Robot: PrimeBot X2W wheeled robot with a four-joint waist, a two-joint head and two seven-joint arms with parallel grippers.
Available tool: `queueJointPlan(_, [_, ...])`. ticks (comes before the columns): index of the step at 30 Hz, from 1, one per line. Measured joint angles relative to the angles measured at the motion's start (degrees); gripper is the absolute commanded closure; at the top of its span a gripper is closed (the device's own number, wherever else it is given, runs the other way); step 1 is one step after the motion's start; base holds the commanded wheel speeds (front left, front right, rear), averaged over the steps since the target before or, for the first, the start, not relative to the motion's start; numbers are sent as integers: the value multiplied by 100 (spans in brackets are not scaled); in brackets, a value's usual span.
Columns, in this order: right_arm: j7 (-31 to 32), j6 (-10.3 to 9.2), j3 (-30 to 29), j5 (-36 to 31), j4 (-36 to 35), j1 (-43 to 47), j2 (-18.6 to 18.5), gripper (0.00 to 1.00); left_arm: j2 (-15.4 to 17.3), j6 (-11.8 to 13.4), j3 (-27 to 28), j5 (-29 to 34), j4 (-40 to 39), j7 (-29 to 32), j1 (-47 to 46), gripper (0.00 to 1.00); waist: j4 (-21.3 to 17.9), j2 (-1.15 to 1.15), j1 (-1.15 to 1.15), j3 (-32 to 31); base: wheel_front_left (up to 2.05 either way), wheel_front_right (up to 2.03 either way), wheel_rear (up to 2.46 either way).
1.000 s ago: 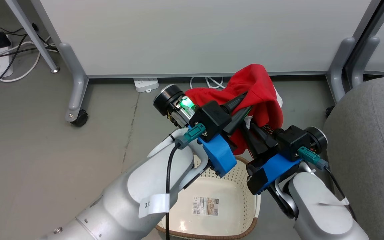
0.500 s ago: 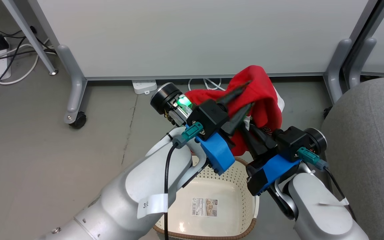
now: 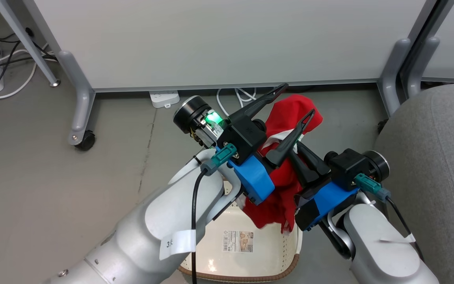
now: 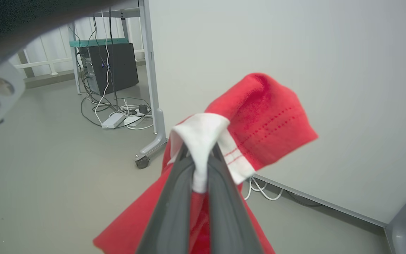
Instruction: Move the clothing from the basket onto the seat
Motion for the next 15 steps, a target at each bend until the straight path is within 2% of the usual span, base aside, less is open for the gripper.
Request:
queueJointPlan(7, [0,0,-114,-1,-48,-1,-29,100,21,4,18,37,-23,-1,8,0,-163,0,0,114,0,0,0])
queueJointPlan(15, [1,0,-525,-14,-177,-2,-78,100,57,2,3,83,-56,-1,8,0,-484,0,0,311,0,0,0])
